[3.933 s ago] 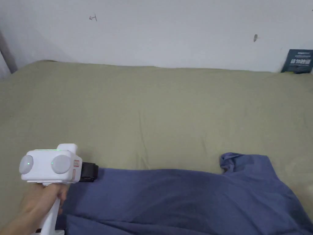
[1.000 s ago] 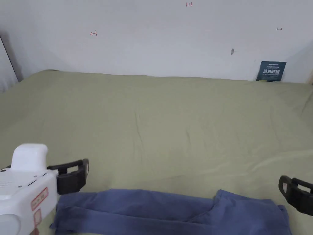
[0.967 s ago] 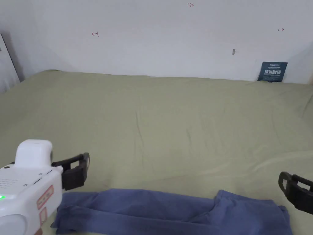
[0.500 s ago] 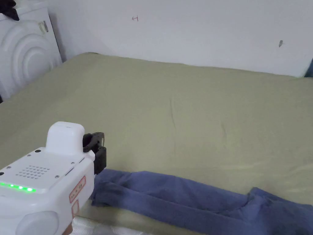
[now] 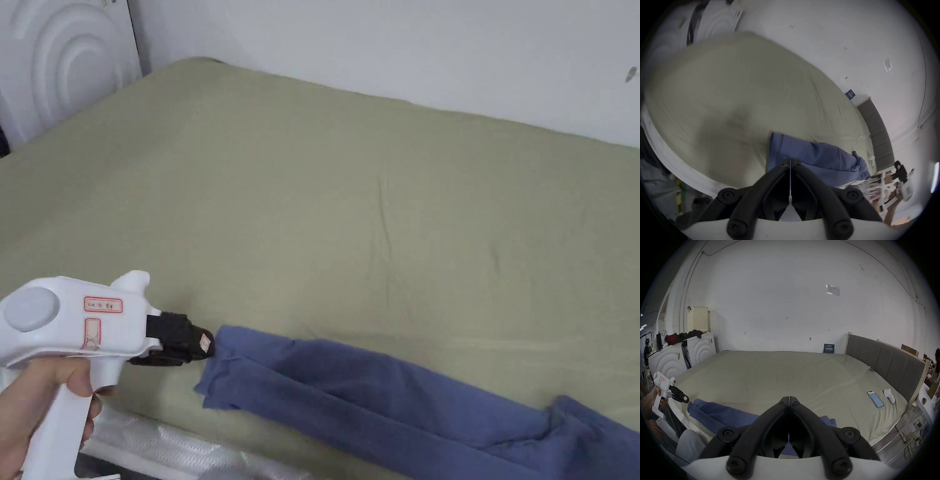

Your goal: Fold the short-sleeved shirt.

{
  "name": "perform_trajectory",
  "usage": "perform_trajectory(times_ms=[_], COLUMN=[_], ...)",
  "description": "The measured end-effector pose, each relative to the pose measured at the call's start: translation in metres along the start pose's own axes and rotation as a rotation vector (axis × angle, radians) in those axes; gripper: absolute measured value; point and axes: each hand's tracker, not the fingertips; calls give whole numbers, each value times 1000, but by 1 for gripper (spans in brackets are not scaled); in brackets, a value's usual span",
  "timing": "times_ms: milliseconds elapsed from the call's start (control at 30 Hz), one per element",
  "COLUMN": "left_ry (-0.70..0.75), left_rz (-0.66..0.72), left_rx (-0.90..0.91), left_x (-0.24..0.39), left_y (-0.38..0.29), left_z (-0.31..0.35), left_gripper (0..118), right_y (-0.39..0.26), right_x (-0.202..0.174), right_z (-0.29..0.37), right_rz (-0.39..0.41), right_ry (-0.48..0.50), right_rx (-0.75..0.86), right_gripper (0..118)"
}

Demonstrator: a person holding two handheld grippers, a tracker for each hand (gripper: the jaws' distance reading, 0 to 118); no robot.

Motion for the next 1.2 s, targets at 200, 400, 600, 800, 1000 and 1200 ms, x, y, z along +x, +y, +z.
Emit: perform_trajectory(times_ms=[200, 400, 600, 800, 1000, 1200], left_ry=[-33, -257, -210, -161, -103, 124], left_rz=[-8, 78, 102, 56, 49, -37], left_rx=[-82, -151, -140, -123, -41, 59], left_x=[-9, -15, -6, -7, -1, 10], left_y=[17, 7, 6, 13, 23, 31], left_z=[-33, -67, -84, -77, -34, 33], left_gripper=[118, 117, 6, 5, 5, 5], right_y=[-4, -9, -14, -9, -3, -7], right_x=[-2, 2, 9, 17, 26, 33], right_z=[-10, -13, -11, -8, -8, -13], right_rz=[1, -17, -59, -72, -87, -99], right_ry=[-4, -2, -3, -1, -1, -1], right_rx=[-37, -56, -69, -66, -28, -8], right_gripper=[1, 1, 1, 1, 1, 1])
